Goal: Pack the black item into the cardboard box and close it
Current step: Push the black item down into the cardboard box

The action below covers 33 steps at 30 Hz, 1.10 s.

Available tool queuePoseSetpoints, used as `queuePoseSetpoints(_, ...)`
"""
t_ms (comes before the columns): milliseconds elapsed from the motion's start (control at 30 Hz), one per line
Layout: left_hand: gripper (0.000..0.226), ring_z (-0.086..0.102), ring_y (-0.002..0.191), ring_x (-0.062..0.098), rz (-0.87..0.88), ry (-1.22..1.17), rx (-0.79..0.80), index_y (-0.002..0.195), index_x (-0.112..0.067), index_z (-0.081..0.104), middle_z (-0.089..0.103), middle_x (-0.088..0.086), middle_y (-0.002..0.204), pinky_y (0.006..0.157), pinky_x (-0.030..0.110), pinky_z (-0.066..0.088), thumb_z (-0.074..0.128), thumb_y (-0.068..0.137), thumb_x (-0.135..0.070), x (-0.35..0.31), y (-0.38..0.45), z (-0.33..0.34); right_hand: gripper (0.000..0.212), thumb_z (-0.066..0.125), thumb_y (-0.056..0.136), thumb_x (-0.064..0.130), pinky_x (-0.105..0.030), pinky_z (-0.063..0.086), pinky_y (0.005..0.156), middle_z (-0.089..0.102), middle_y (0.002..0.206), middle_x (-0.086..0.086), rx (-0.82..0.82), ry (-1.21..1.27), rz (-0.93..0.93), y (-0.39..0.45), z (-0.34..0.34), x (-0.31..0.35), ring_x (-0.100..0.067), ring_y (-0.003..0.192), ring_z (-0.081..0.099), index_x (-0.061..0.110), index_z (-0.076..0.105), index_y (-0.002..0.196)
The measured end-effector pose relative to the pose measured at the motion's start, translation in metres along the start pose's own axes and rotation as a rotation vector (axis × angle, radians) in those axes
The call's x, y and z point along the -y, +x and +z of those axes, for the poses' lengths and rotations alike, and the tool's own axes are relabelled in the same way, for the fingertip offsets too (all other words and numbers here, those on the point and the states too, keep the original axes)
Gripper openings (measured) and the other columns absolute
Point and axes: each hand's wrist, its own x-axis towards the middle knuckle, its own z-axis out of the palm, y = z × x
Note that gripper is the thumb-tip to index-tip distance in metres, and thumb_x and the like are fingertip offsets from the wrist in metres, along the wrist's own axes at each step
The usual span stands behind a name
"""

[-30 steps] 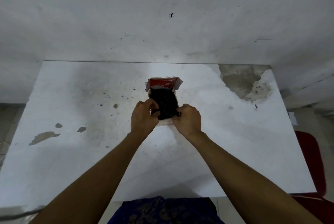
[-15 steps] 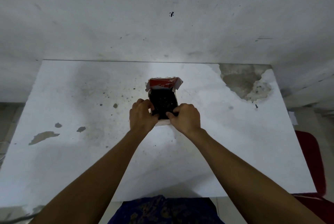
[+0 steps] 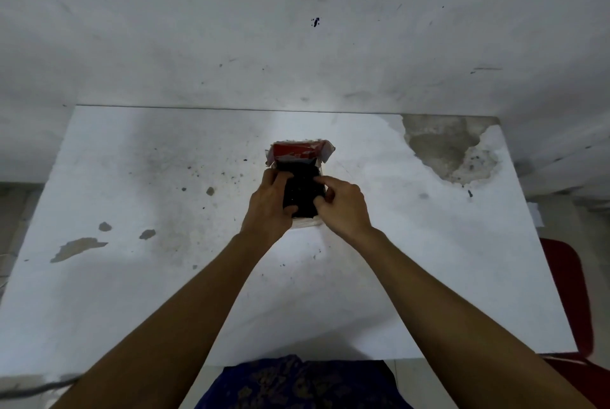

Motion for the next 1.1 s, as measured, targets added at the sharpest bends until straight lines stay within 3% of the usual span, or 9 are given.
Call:
queuePoseSetpoints(100,0.071,0.065,0.091,0.03,0.016,0.026,0.004,0.128,-0.016,0.045,0.048,0.009,0.131,0.078,0.03,0.053,0.077,0.066,-0.005,-0.001,-0.002,0.0,0.035,0.063,0.082,0.029,-0.021,0.038,0.057,0.074,0.083,-0.002,0.085,-0.254,-0.017,0.009,-0.002,-0.003,-0.023,0.073,0.066,0.025,0.073,0.115)
queuePoseSetpoints(233,0.079,0.064,0.094,0.029,0.019,0.072,0.01,0.13,-0.016,0.04,0.047,0.01,0.132,0.08,0.038,0.059,0.078,0.061,-0.006,-0.004,0.0,0.002,0.023,0.062,0.078,0.031,-0.022,0.031,0.05,0.061,0.069,0.0,0.109,-0.545,-0.029,0.013,-0.005,0.002,-0.021,0.059,0.051,0.019,0.073,0.095)
queuePoseSetpoints(300,0.083,0.062,0.097,0.028,0.008,0.087,0.013,0.133,-0.016,0.037,0.045,0.01,0.134,0.08,0.039,0.059,0.078,0.061,-0.007,-0.006,0.002,0.002,0.02,0.065,0.074,0.03,-0.02,0.026,0.045,0.051,0.06,0.006,0.127,-0.516,-0.002,0.013,-0.005,0.004,-0.017,0.053,0.046,0.018,0.072,0.088)
queuePoseSetpoints(367,0.085,0.061,0.1,0.028,0.011,0.091,0.015,0.135,-0.016,0.036,0.042,0.011,0.137,0.081,0.039,0.059,0.078,0.063,-0.008,-0.007,0.003,0.001,0.024,0.067,0.069,0.033,-0.017,0.03,0.045,0.053,0.059,0.008,0.128,-0.395,0.034,0.014,-0.006,0.006,-0.014,0.053,0.049,0.021,0.073,0.09)
queuePoseSetpoints(500,0.085,0.062,0.102,0.029,0.044,0.085,0.023,0.141,-0.019,0.034,0.038,0.01,0.143,0.081,0.042,0.059,0.076,0.068,-0.011,-0.005,0.004,-0.004,0.057,0.075,0.065,0.031,-0.019,0.045,0.057,0.074,0.087,0.0,0.101,-0.246,-0.031,0.016,-0.003,0.006,-0.021,0.072,0.065,0.03,0.065,0.121)
queuePoseSetpoints(633,0.087,0.059,0.106,0.029,0.068,0.183,0.101,0.141,-0.019,0.035,0.041,0.006,0.141,0.077,0.042,0.057,0.076,0.065,-0.008,-0.004,0.01,-0.009,0.056,0.075,0.066,0.039,-0.031,0.055,0.07,0.073,0.097,0.002,0.187,-0.313,0.01,0.027,0.0,0.008,-0.024,0.085,0.069,0.035,0.061,0.12)
queuePoseSetpoints(800,0.086,0.059,0.103,0.029,0.063,0.337,0.105,0.135,-0.016,0.036,0.05,0.01,0.13,0.076,0.04,0.053,0.079,0.06,-0.014,-0.009,0.015,-0.007,0.05,0.07,0.063,0.039,-0.025,0.045,0.059,0.07,0.087,0.006,0.191,-0.475,0.023,0.028,-0.001,0.008,-0.021,0.079,0.068,0.034,0.059,0.111)
queuePoseSetpoints(1000,0.069,0.052,0.111,0.029,0.114,0.51,0.024,0.13,-0.021,0.045,0.059,0.005,0.126,0.091,0.039,0.041,0.075,0.068,-0.028,-0.012,0.018,-0.008,0.056,0.07,0.068,0.03,-0.026,0.04,0.058,0.069,0.089,0.001,0.224,-0.475,0.02,0.024,-0.001,0.013,-0.022,0.073,0.059,0.03,0.055,0.122)
queuePoseSetpoints(1100,0.077,0.048,0.119,0.028,0.113,0.434,0.039,0.134,-0.024,0.042,0.06,0.001,0.128,0.099,0.042,0.034,0.073,0.064,-0.029,-0.005,0.011,-0.012,0.056,0.07,0.067,0.026,-0.025,0.038,0.057,0.071,0.087,-0.002,0.155,-0.425,-0.016,0.017,-0.003,0.007,-0.025,0.075,0.063,0.031,0.059,0.122)
